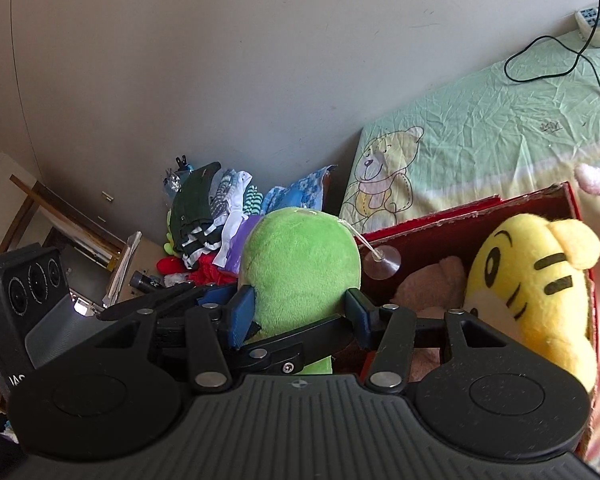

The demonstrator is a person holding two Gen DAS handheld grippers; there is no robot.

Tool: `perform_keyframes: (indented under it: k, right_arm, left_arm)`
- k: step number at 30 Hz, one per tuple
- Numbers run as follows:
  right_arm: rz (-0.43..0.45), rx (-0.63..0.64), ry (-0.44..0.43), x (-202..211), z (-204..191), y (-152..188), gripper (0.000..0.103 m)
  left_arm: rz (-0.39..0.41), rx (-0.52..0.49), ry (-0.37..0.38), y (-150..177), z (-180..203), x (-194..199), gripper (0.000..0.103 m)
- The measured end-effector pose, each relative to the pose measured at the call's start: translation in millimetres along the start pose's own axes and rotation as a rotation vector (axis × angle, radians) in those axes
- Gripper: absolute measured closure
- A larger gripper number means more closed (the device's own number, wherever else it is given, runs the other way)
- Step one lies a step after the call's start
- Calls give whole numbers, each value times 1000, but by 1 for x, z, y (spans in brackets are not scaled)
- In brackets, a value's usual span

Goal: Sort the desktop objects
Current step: 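Lift the green plush with both grippers and carry it over the red box, then lower the green plush into the red box beside the pink bear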

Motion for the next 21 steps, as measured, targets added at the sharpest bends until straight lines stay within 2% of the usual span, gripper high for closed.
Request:
perform_keyframes:
  k: [8,13,16,21]
  right_arm:
    - [-47,20,-22,-34,13,2,51]
    - [-49,106,1,-46,9,1,54]
    - [-61,128,26,-55,7,-2,54]
    - [-93,149,72,-68,5,-3,55]
  left_arm:
    - [-78,55,-59,10,-19,-29,14]
    - [-111,60,-93,14,-24,-41,15]
    - [-122,51,-141,17,-24,-50,15]
    - [-166,100,-119,22,-39,-63,17]
Point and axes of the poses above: each gripper's, at about its wrist camera, not at the fingertips, and x roughly against the way its jaws point, z to its right, y to its underside, the point moved 1 cm from there along -x, roughly the way its jaws point, and after that the axes turned 12 degrees about -z, right-handed, at the moved point
